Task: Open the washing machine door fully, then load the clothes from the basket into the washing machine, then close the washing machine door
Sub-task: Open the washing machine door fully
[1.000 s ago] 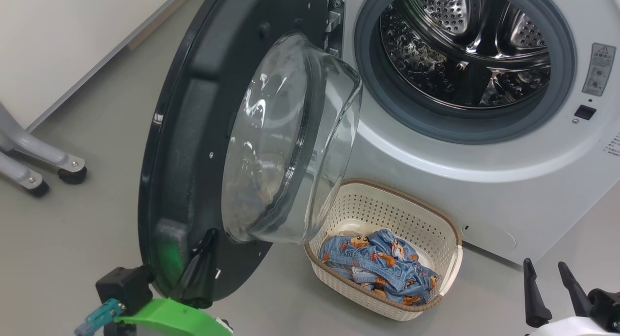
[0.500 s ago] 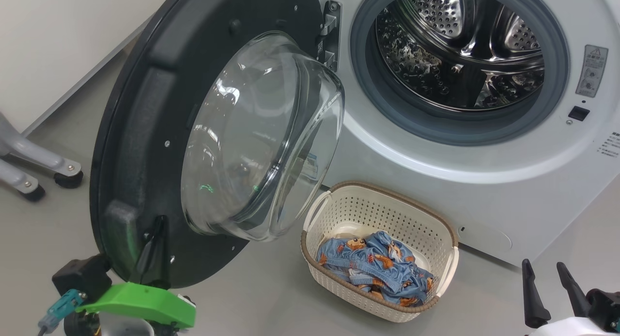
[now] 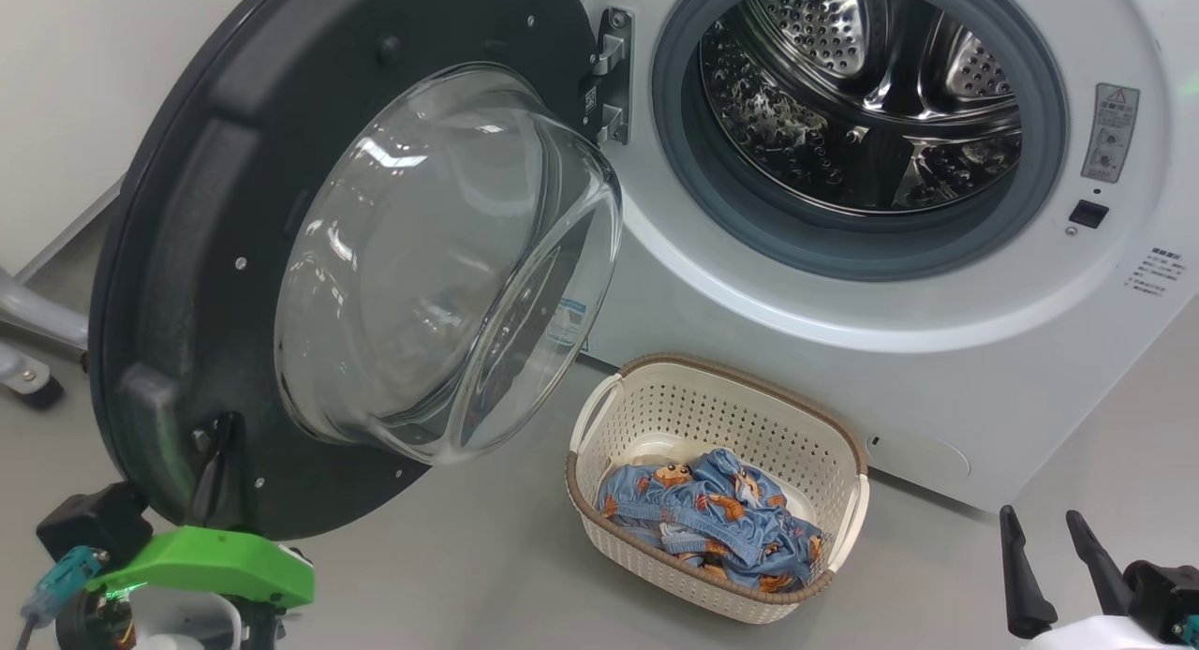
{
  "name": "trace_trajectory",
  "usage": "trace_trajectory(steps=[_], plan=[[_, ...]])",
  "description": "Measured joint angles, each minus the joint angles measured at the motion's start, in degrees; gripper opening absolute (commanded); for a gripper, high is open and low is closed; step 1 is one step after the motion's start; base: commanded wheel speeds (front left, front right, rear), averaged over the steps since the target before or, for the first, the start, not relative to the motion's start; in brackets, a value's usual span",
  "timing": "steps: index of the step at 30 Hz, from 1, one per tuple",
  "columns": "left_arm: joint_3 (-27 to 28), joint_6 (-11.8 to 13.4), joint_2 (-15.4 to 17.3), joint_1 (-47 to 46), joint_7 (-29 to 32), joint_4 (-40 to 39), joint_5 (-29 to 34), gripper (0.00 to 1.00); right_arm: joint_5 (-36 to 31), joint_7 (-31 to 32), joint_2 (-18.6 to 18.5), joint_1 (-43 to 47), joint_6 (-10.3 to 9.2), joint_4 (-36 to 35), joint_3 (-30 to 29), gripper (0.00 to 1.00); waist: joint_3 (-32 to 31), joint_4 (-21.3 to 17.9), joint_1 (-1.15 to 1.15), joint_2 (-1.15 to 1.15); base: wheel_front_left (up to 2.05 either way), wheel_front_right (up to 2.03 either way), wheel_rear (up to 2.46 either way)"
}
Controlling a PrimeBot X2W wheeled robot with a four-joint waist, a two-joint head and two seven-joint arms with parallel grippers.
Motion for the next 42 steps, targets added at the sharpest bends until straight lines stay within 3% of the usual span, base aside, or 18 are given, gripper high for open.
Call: trace_trajectory(steps=[20,42], plan=[[3.52,0.24,2.42,-7.70,-4.26,14.83,1.05,0.00,0.02,0.00,-0.18,0.04,0.00,0.38,-0.76,1.00,-0.76,-1.96,0.00,0.00,0.00,0.00,0.00],[4.02,-0.13,2.09,-10.23,-7.78,22.57,1.09,0.00,0.11,0.00,0.11,0.04,0.00,0.48,-0.91,1.00,-1.26,-2.53,0.00,0.00,0.00,0.00,0.00]])
